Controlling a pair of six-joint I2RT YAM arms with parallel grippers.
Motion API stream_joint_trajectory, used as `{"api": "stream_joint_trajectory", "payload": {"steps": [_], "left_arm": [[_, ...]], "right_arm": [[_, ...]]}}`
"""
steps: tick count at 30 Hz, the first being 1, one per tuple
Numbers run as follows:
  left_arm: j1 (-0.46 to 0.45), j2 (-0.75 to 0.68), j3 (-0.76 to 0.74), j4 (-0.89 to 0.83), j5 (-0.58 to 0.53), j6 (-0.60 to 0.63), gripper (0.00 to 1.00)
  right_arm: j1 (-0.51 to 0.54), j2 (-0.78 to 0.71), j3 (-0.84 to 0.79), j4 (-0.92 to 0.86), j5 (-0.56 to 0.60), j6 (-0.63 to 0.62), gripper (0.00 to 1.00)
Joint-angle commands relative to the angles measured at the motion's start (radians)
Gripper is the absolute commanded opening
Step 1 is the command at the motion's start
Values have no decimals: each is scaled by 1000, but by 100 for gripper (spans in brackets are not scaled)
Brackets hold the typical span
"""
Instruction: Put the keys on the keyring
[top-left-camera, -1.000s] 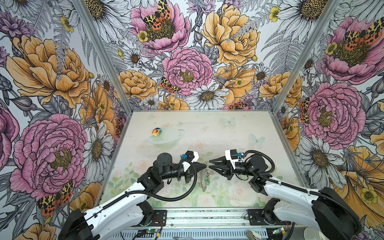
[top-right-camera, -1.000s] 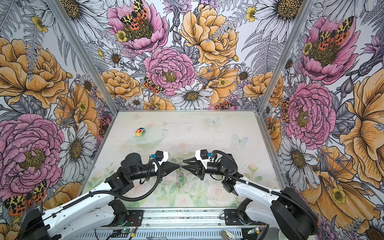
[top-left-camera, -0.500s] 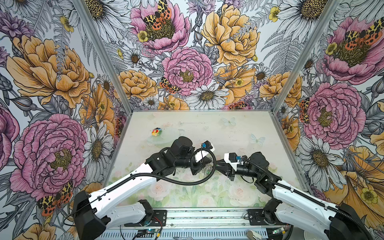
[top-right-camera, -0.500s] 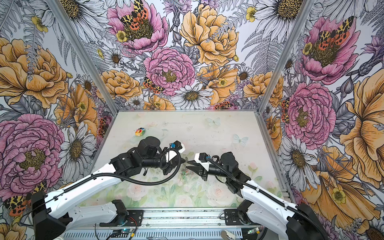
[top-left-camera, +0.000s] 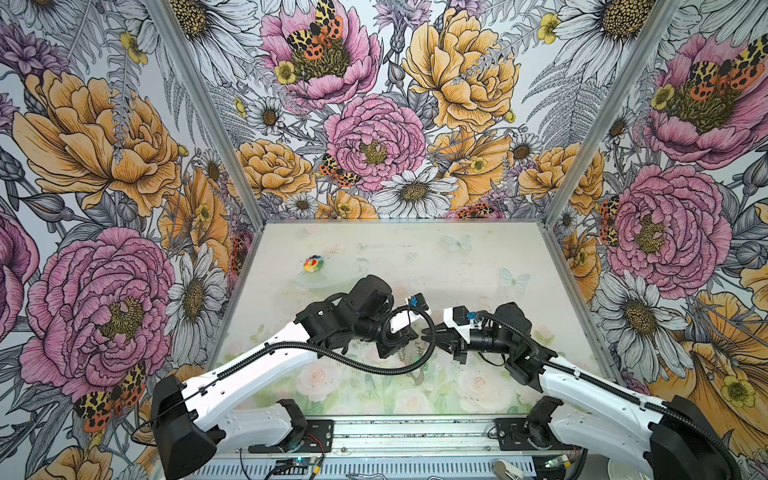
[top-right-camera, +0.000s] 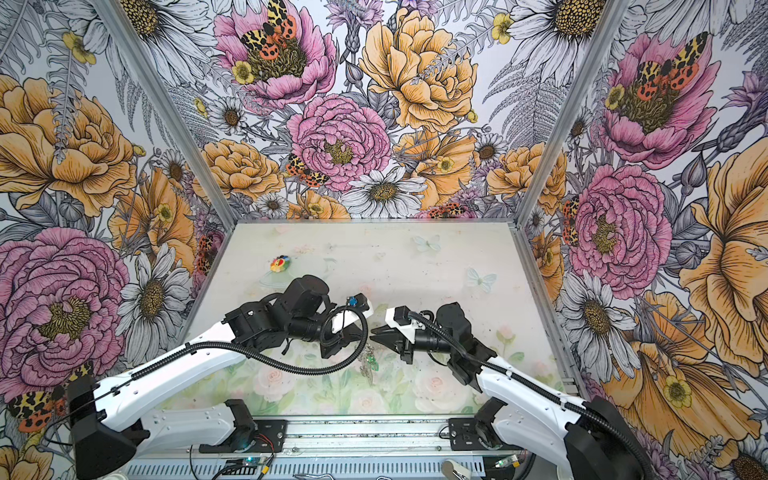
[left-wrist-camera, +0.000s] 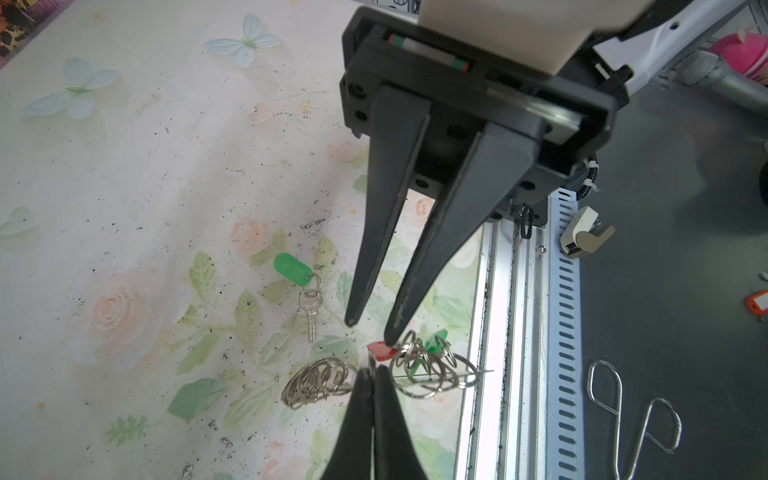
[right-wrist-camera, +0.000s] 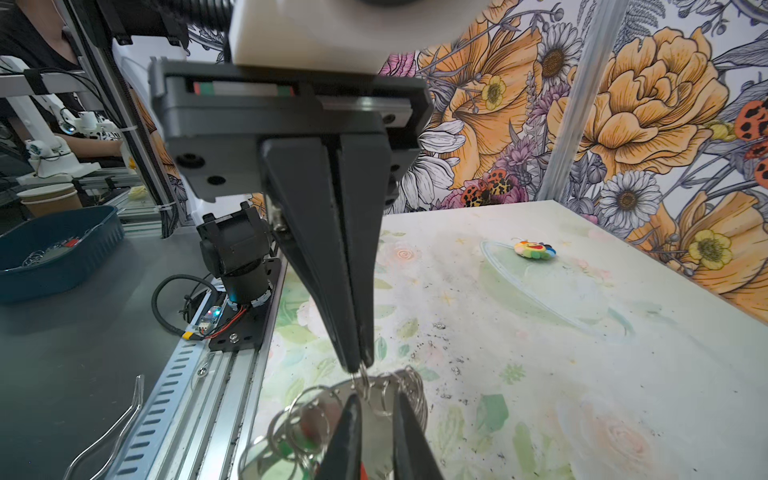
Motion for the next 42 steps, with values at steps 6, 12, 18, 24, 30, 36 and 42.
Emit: {"api": "stream_joint_trajectory", "payload": {"steps": [6, 12, 18, 24, 30, 36, 42], "left_arm": [[-15, 9, 46, 8, 45, 34, 0], [-16, 5, 47, 8, 42, 42, 0], [-16, 5, 47, 10, 40, 48, 0], [-22, 8, 47, 10, 30, 57, 0], [-6, -59, -34, 151, 4, 17, 12], [105, -293, -354, 649, 90, -185, 28], [157, -383, -535, 876, 146, -248, 25]], "right_arm": [[19, 31, 44, 22, -48, 10, 11], [28, 48, 49, 10, -57, 7, 10], [36, 66, 56, 8, -68, 6, 9], [45, 77, 65, 14, -61, 16, 0], [29, 41, 12, 157, 25, 110, 0], [-8, 53, -33, 360, 24, 238, 0], [-12, 101, -67, 588, 5, 335, 0]]}}
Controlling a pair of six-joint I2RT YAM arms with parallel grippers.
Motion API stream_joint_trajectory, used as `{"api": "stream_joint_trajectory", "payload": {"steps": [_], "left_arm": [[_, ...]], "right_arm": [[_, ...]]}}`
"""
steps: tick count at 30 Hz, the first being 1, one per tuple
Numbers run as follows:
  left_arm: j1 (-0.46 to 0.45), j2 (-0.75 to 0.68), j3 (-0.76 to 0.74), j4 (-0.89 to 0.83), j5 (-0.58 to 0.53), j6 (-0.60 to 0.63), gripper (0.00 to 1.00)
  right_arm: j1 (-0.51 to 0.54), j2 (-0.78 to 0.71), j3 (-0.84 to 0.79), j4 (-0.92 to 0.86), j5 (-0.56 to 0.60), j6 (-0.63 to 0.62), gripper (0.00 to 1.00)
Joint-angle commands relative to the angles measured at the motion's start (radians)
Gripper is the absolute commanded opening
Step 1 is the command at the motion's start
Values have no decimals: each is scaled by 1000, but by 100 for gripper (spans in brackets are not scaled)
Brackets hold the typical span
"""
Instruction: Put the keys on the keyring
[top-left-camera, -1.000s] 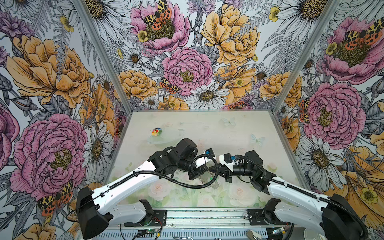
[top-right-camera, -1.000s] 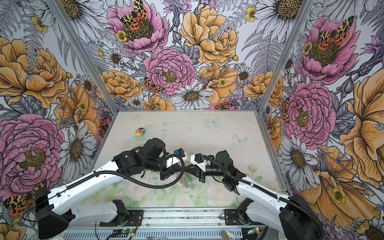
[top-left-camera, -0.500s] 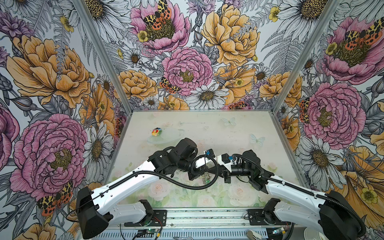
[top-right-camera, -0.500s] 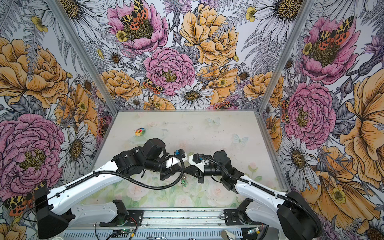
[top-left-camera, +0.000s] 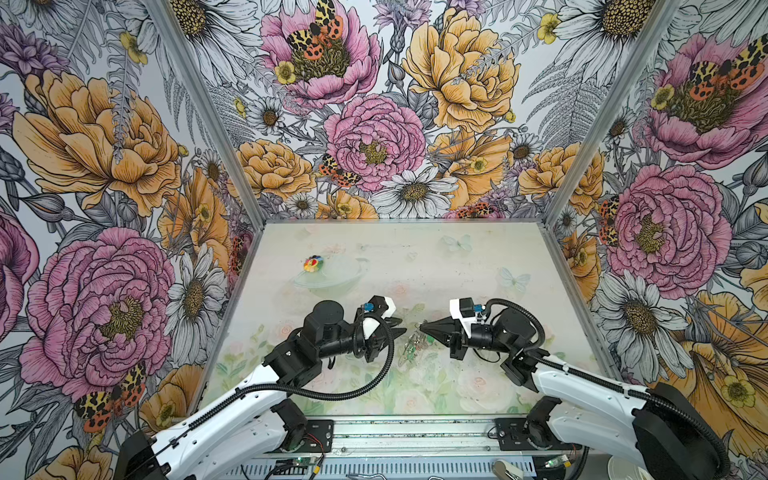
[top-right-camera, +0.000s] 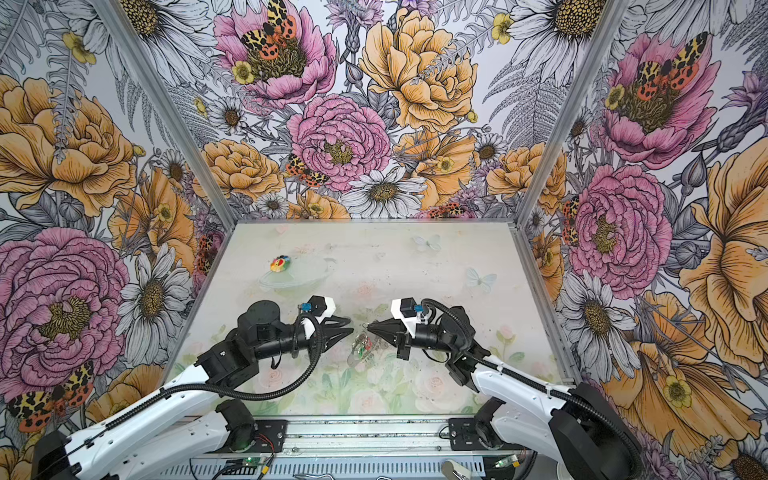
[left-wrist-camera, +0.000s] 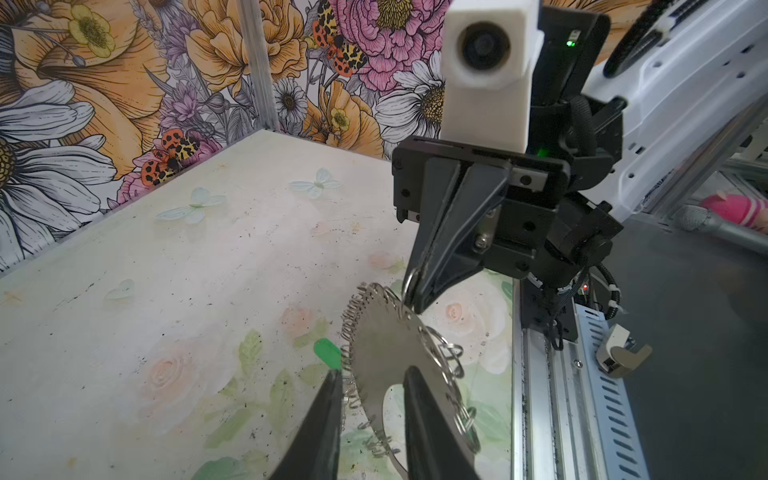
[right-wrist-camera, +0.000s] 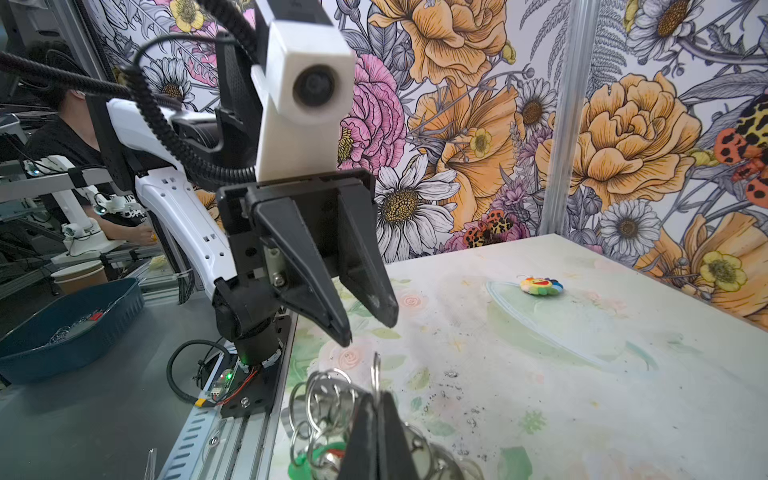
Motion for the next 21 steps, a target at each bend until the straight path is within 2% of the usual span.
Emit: {"api": "stream_joint_trajectory", "payload": {"steps": [1, 8, 13, 21], "left_arm": [[19, -7, -41, 227, 75, -67, 24], [23, 44, -60, 321, 152, -79, 22], [25, 50, -87, 367, 208, -85, 21], [24, 64, -88, 410, 230, -102, 17]], "right_arm": [[-4, 38, -8, 229, -18, 85, 0], [-4, 116, -8, 385, -41, 154, 0], [-1, 131, -6, 400, -42, 162, 0], [19, 148, 7, 399, -65, 157, 0]]}}
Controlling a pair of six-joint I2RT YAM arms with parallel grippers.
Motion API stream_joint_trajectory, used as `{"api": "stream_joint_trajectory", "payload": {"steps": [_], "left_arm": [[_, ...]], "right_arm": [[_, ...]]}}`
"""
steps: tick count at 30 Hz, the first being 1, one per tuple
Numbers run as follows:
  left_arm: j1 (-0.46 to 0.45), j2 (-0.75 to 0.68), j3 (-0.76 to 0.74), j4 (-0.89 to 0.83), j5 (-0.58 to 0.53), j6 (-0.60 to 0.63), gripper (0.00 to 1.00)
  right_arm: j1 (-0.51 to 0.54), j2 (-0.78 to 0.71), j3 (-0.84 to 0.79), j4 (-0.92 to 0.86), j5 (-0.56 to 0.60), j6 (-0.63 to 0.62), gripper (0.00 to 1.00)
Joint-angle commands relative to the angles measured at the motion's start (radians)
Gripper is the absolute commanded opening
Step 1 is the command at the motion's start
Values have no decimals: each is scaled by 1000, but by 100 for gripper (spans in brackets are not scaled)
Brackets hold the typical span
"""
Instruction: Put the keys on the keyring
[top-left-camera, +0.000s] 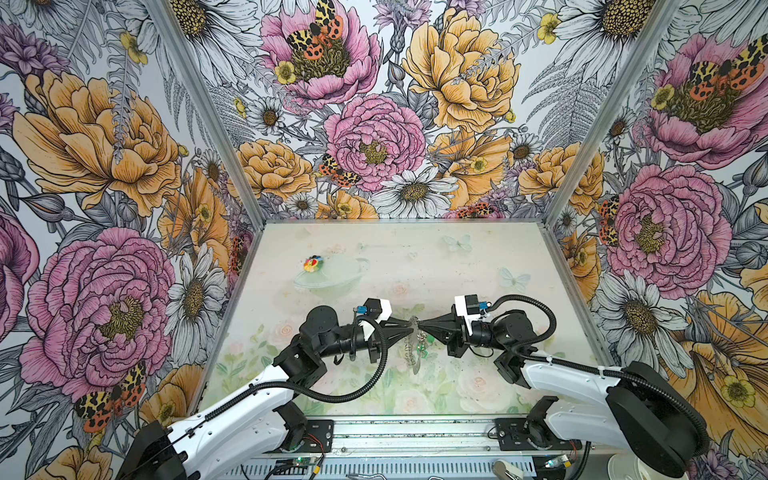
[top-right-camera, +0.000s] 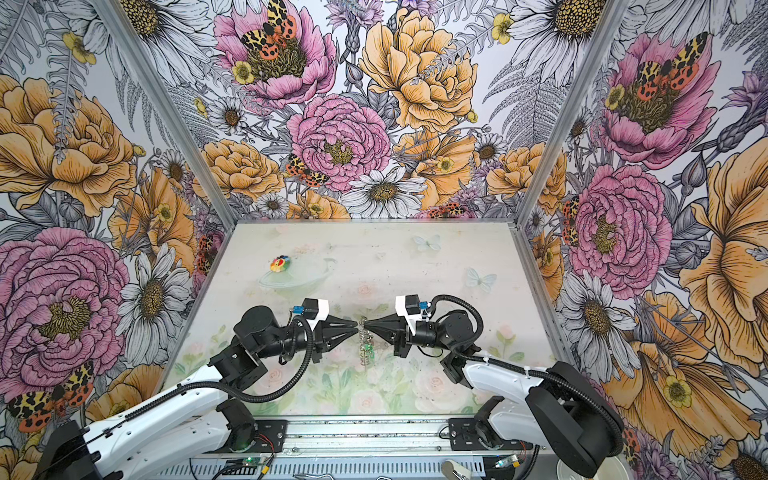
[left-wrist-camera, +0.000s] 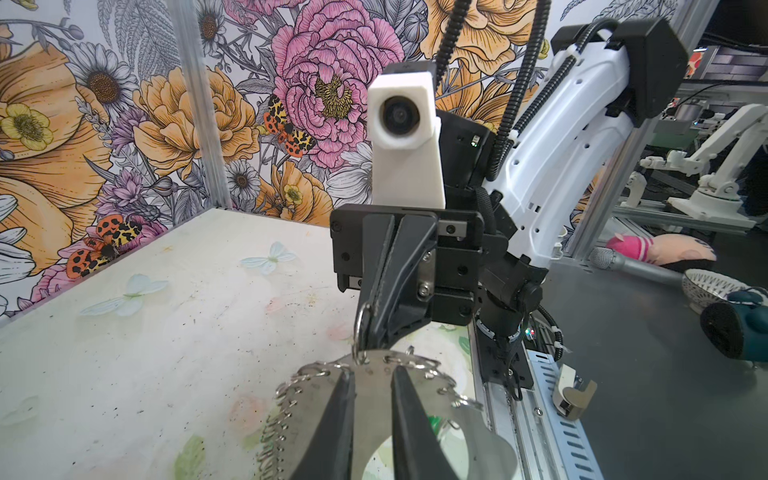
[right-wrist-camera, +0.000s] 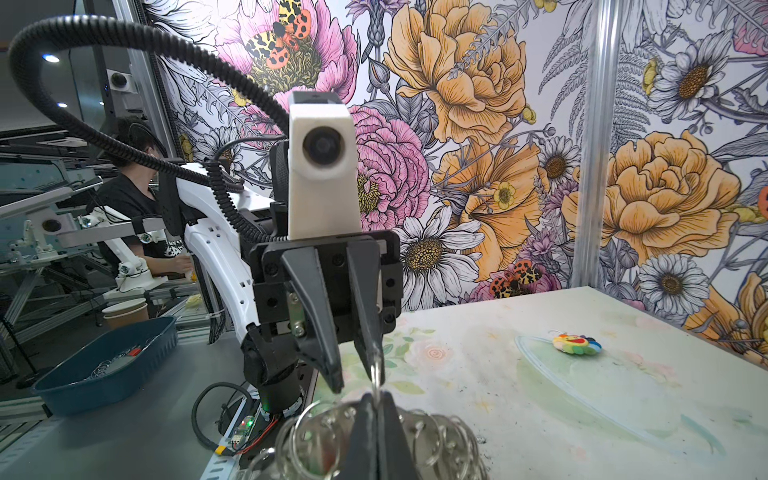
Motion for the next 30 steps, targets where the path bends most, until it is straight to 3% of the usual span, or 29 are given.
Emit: {"api": "stream_joint_trajectory", "payload": {"steps": [1, 8, 13, 25, 30], "left_arm": [[6, 5, -3, 54, 45, -19, 16], [10, 12, 11, 34, 86, -13, 10], [12, 23, 9, 32, 82, -11, 15], [4, 66, 28, 32, 135, -18, 12], [1, 71, 27, 26, 124, -12, 20]], "right_arm": [[13, 14, 19, 61, -19, 5, 0], [24, 21, 26, 61, -17, 1, 0], [30, 24, 30, 63, -16, 1, 0], [41, 27, 40, 63, -16, -3, 0], [46, 26, 42, 63, -17, -4, 0]]}}
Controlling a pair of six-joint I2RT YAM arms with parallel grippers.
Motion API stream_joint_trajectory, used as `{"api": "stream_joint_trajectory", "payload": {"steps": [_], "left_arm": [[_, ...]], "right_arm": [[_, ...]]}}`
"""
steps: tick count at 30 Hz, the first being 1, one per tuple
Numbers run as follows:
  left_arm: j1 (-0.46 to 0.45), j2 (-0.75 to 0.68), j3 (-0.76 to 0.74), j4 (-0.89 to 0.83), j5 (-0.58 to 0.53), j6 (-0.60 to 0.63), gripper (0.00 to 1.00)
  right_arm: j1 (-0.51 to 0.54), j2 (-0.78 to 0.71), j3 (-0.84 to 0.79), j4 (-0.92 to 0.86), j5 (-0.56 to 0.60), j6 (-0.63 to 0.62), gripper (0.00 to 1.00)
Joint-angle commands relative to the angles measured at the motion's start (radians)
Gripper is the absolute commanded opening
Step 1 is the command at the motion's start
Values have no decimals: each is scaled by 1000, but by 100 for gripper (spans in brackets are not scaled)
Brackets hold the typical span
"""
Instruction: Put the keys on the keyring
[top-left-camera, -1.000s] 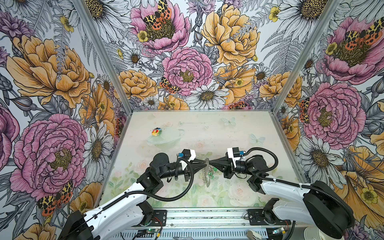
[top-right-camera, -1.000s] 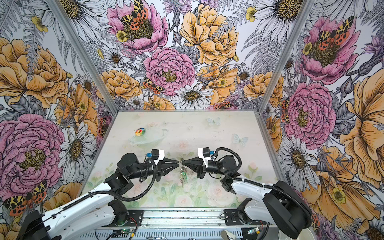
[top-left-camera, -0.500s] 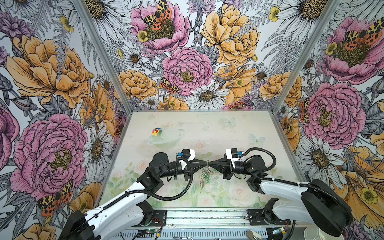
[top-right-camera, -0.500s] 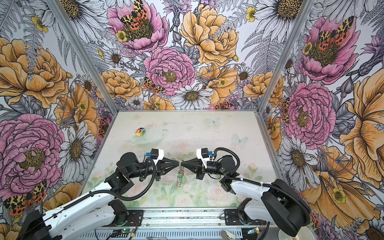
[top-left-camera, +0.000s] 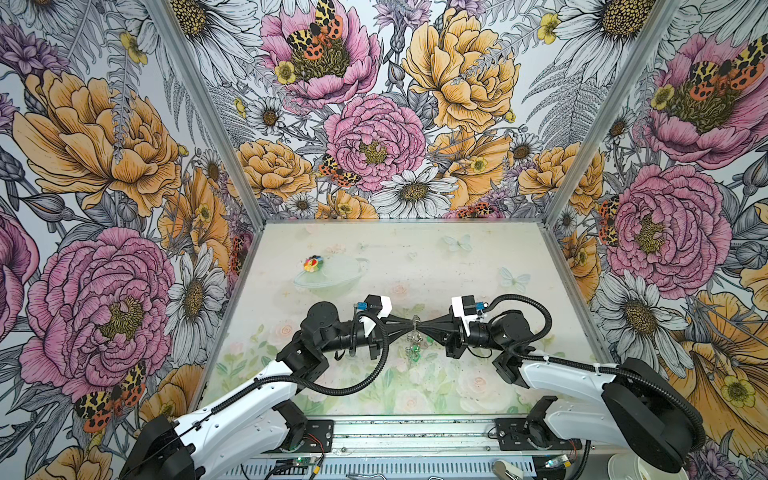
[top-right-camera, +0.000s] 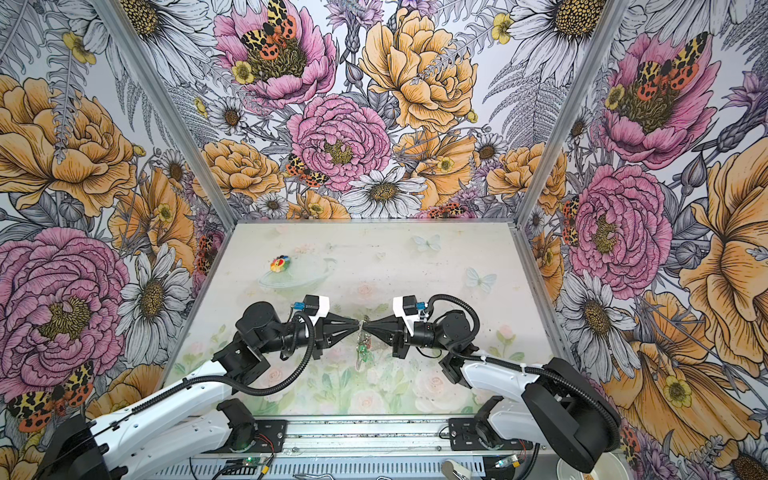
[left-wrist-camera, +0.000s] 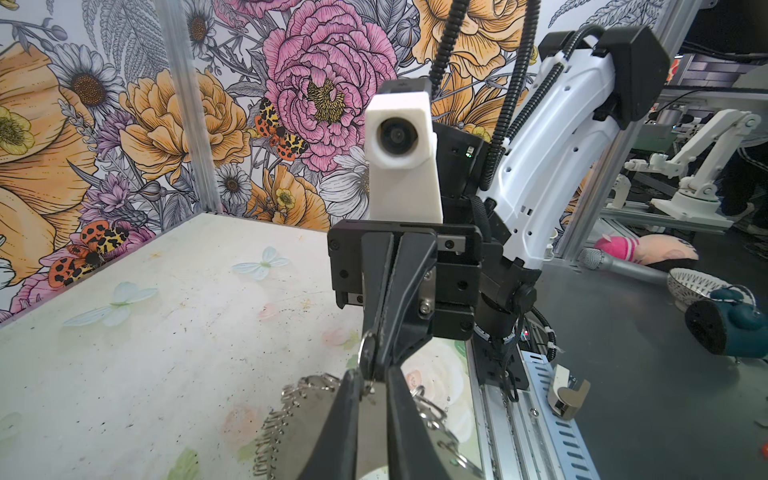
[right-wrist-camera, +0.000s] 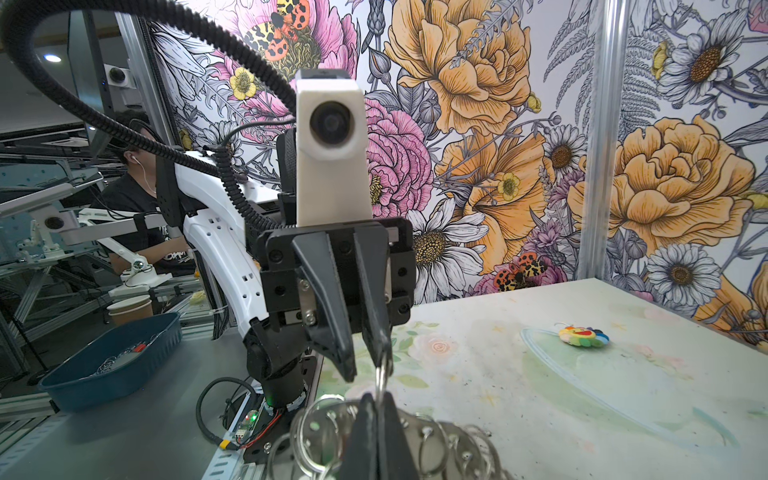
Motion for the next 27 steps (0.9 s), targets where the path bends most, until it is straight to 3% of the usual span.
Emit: {"api": "stream_joint_trajectory", "payload": {"steps": [1, 19, 27], "left_arm": [[-19, 22, 15, -14, 54, -1, 22], [20, -45, -29, -15, -9, 2, 28], [22, 11, -9, 0, 76, -12, 10]], "right_arm": [[33, 4, 40, 59, -17, -4, 0], [33, -26, 24, 13, 1, -36, 0], [33, -13, 22, 41, 1, -28, 0]]}}
